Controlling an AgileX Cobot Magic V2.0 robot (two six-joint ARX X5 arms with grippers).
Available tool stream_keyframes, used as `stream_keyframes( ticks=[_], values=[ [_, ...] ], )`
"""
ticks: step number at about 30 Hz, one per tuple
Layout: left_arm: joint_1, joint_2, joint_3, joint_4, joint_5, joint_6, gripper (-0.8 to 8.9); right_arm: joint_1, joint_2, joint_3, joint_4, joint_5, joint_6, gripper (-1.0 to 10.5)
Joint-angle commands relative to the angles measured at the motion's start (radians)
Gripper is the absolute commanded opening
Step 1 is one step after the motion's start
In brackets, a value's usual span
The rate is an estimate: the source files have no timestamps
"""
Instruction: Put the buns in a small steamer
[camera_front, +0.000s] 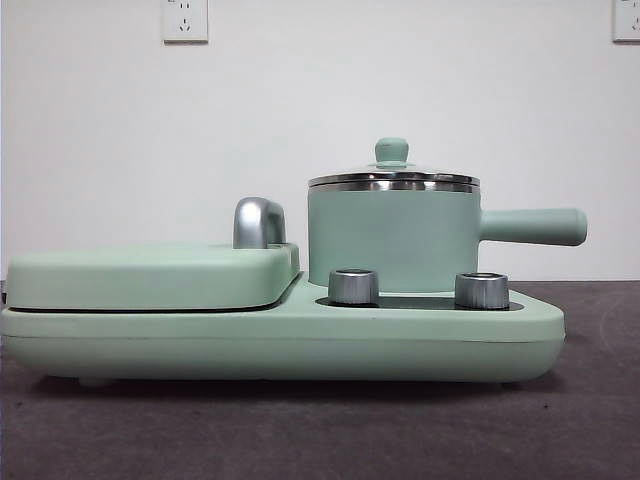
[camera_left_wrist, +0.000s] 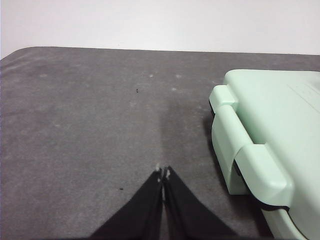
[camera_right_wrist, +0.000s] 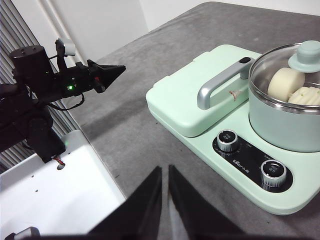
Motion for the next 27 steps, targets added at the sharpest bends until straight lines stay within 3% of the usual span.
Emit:
stream_keyframes(
  ticks=[1, 16, 21, 27],
  values=[
    [0.002, -0.002, -0.02, -0.007, -0.005, 0.017, 0.07, 0.005, 0.0, 0.011, 0.01, -0.002, -0.008, 0.2],
    [0.002, -0.002, -0.02, -0.007, -0.005, 0.017, 0.07, -0.006, -0.002, 0.011, 0.011, -0.002, -0.008, 0.2],
    [0.002, -0.002, -0.02, -0.007, -0.005, 0.017, 0.07, -0.152, -0.02, -0.035, 0.084, -0.015, -0.019, 0.2],
    [0.002, -0.002, -0.02, -0.007, -0.005, 0.017, 0.07, -0.374, -0.113, -0.306, 0.499, -0.02, -0.019, 0.2]
  ],
)
